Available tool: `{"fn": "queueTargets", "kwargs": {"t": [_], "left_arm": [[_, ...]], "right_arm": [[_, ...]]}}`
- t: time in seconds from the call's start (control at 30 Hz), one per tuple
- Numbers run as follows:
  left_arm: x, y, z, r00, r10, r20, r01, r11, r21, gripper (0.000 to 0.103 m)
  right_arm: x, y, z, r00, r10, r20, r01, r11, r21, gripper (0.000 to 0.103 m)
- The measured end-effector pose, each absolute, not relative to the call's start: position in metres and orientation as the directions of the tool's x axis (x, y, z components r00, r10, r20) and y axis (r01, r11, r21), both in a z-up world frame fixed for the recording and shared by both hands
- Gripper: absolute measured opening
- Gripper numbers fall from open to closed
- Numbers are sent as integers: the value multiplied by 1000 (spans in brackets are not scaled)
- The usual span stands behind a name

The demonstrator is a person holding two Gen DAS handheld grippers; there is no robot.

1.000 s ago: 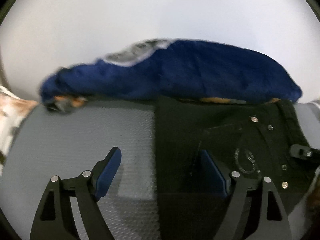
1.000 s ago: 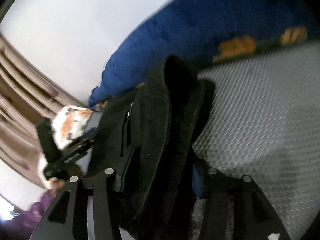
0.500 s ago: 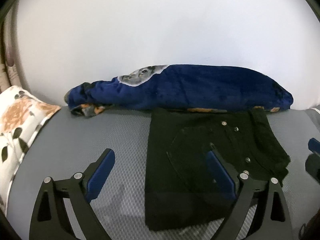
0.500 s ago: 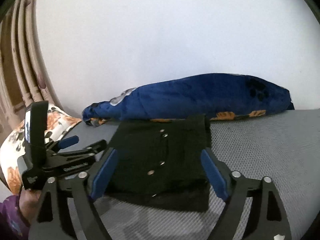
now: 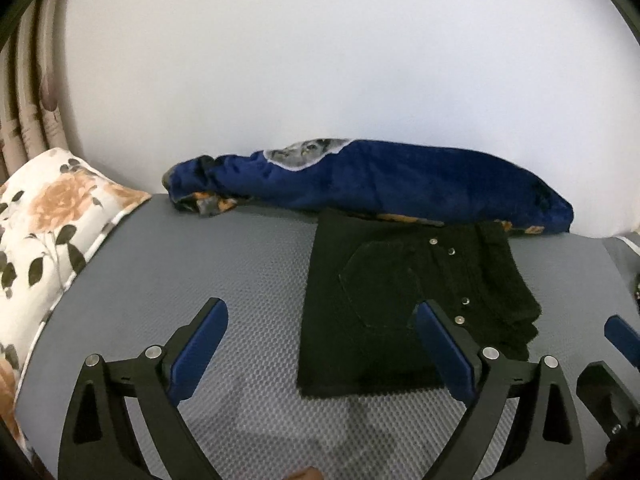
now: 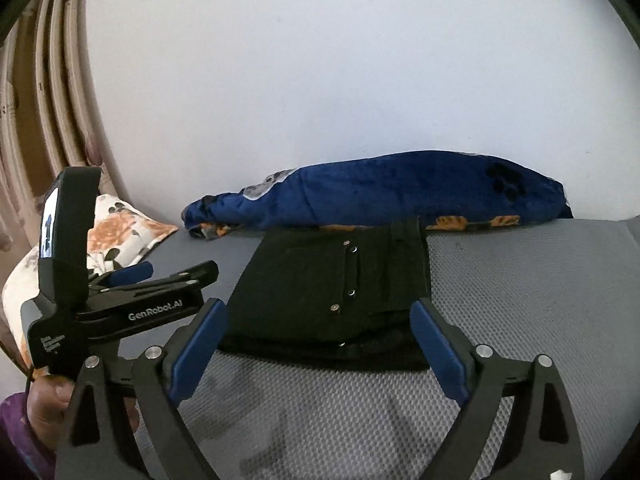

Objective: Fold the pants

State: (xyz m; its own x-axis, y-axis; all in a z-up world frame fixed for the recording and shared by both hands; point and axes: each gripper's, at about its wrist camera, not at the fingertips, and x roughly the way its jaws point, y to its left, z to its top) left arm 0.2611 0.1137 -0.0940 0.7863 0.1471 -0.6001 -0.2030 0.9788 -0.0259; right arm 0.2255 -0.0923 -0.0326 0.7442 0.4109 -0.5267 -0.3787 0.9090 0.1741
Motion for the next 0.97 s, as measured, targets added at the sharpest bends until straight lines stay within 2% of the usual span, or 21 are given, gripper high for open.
{"fn": "queueTargets", "kwargs": {"t": [0.4,0.63,0.77,0.97], "left_arm": [[217,104,-66,809,150,-569,-194,981,-18,103],[192,95,-55,822,151,-549,-183,983,-3,103],[168,86,-46,861,165,-481,-175,984,23,103],[146,79,-35,869,145,-473,-151,988,25,103]], "right_arm": [[183,-93,-7,750,432,-501,-411,898,159,93],[162,-97,6,755,437,-489,-413,896,163,95],[149,-100,12,755,441,-485,-416,894,166,95],[127,-112,17,760,437,-481,-410,897,167,97]]}}
